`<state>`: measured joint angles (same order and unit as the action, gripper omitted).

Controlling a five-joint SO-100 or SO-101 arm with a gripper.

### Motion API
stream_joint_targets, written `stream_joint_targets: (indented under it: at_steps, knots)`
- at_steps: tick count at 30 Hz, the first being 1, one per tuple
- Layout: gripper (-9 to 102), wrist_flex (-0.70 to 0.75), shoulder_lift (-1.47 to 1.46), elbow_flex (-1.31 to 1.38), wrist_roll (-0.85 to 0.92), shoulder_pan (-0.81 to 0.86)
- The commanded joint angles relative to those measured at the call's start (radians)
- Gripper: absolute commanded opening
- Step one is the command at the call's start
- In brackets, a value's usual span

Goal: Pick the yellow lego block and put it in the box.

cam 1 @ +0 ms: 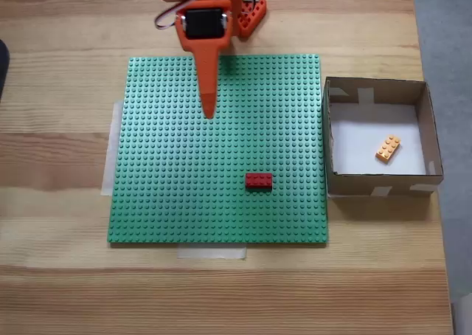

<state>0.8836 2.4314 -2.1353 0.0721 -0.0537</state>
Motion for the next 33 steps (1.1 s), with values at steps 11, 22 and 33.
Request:
stream_joint_targets:
  at_steps: [11,22,33]
  knots:
    - [20,-0.064,0.245,-0.242,0.014,0.026]
    - [19,-0.080,0.453,-0.454,0.037,0.005]
    - [17,-0.034,0.709,-0.629,0.072,0.026]
